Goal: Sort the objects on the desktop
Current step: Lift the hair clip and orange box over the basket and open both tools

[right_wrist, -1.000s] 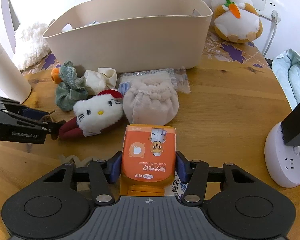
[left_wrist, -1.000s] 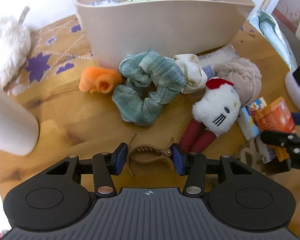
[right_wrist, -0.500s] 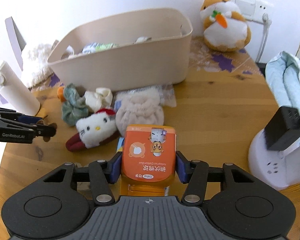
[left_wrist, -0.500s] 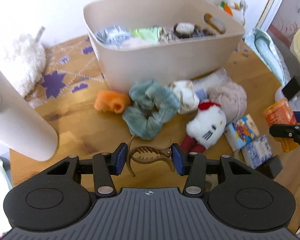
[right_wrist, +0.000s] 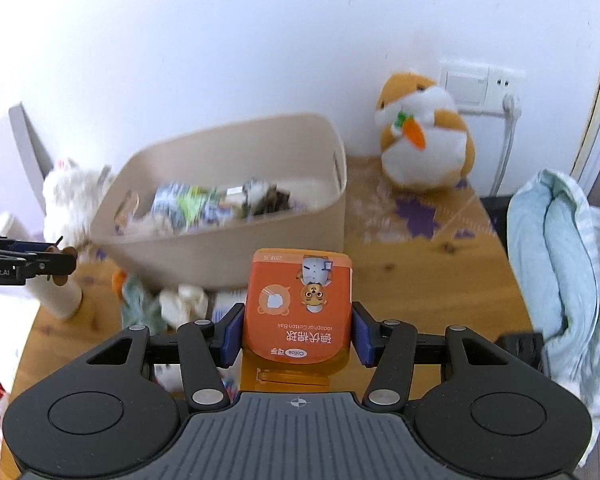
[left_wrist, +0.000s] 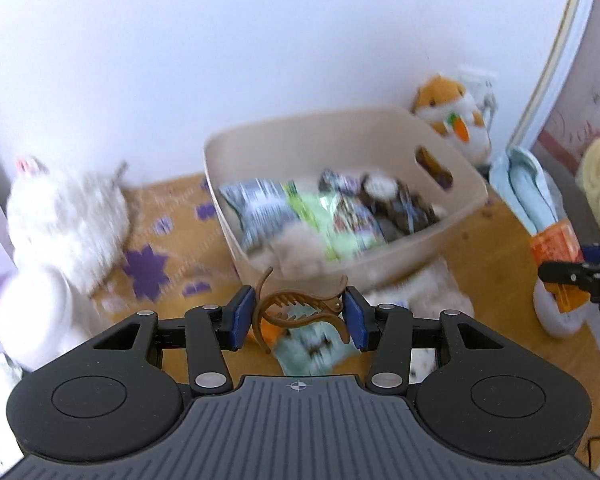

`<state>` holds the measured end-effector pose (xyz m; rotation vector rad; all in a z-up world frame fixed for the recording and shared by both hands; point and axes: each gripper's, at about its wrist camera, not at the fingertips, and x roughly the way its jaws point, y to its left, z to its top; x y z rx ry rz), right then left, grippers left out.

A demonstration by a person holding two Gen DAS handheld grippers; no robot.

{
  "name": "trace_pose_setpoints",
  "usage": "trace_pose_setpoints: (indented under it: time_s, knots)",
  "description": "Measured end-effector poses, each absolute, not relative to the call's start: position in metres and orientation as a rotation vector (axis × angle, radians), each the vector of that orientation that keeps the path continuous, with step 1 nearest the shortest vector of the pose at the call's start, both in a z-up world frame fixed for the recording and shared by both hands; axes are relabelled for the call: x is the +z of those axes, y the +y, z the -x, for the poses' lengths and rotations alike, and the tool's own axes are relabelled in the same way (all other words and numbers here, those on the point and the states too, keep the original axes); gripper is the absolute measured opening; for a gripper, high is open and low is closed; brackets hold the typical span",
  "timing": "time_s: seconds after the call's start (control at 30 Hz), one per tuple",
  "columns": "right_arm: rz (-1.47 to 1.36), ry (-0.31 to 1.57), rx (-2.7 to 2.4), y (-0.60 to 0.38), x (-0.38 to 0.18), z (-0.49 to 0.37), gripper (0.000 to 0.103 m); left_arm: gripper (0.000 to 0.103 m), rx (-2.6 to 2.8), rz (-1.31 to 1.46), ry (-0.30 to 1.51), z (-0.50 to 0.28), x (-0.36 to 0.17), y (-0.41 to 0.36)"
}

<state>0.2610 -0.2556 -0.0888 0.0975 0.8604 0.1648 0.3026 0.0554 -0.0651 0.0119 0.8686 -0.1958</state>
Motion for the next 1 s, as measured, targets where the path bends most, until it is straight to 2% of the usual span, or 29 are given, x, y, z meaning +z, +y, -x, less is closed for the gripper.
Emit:
trace_pose_setpoints:
  time_s: [0.3, 0.6, 1.0]
  knots:
    - [-0.064, 0.799, 0.187, -0.249, -0.067, -0.311, 0.052, 0.049, -0.154, -0.018, 0.800, -0.353, -0.037, 0.047]
    - [0.008, 0.772, 0.220, -0.224, -0.065, -0.370, 0.052, 0.049, -0.113, -0.055, 0.826, -0.382, -0.069, 0.014]
    - [-0.023, 0.878, 0.165, -0.208, -0.119, -0.422, 0.051, 0.049, 0.029, 0.001, 0.949, -0.404, -0.108, -0.002]
